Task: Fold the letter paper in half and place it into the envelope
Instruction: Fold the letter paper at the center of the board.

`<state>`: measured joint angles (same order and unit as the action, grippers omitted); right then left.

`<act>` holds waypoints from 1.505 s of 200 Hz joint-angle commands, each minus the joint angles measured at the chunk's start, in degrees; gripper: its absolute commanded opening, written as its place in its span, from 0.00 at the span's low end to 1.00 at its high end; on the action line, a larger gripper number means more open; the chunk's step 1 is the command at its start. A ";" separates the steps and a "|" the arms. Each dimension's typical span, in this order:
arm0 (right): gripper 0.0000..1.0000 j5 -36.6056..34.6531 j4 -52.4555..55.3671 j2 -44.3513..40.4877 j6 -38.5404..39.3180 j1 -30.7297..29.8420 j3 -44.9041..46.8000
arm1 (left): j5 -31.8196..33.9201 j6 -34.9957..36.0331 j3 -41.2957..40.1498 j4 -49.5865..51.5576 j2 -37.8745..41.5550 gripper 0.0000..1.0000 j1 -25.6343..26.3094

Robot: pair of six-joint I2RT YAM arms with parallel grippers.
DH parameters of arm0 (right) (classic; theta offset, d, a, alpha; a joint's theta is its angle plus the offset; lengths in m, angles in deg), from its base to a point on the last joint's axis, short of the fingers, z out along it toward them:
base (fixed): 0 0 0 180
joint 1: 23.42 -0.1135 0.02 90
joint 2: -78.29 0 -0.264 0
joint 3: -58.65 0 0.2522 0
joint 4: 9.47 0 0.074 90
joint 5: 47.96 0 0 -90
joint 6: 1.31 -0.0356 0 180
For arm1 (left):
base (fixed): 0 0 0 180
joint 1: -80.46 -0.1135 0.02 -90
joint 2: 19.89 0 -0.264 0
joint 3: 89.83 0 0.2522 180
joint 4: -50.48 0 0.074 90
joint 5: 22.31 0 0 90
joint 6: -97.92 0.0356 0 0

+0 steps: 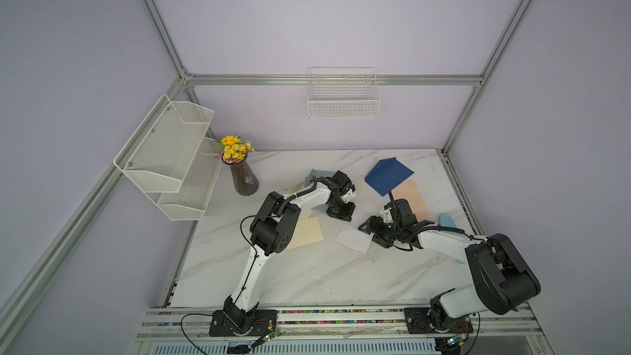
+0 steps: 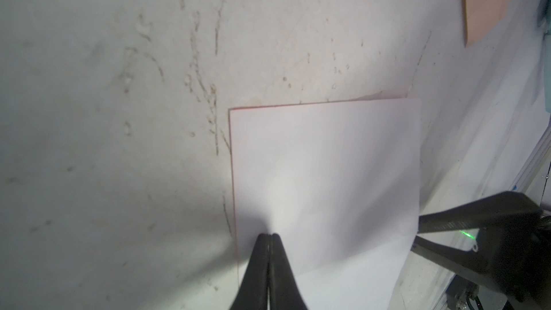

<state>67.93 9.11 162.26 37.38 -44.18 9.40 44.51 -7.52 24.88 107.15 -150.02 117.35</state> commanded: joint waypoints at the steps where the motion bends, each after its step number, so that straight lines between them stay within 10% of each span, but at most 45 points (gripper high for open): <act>1: 0.54 -0.80 1.37 -3.04 -1.41 -0.22 1.59 | 3.22 1.95 -1.27 4.79 -1.44 0.08 0.38; 48: 0.00 -1.01 -0.42 -3.03 -3.51 -0.20 3.46 | 2.34 1.31 -5.24 4.52 6.56 0.19 0.38; 130: 0.00 -1.11 -0.81 -0.27 -4.18 -0.32 2.04 | 0.49 -1.18 -20.07 -1.32 16.48 0.18 1.08; 180: 0.00 -0.93 -0.95 0.23 -4.36 -0.31 2.61 | 2.24 -1.54 -19.53 -2.94 15.35 0.00 2.91; 291: 0.00 -1.61 -1.88 0.99 -4.67 -0.27 3.06 | 6.07 0.85 -21.89 -4.78 9.52 0.00 4.96; 301: 0.13 -1.68 -1.74 1.52 -4.25 -0.27 2.64 | 5.71 0.94 -22.40 -5.04 9.03 0.00 4.99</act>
<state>67.25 8.50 162.41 33.43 -44.18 12.55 48.31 -8.59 4.27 103.98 -136.42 122.16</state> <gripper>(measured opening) 0.058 0.047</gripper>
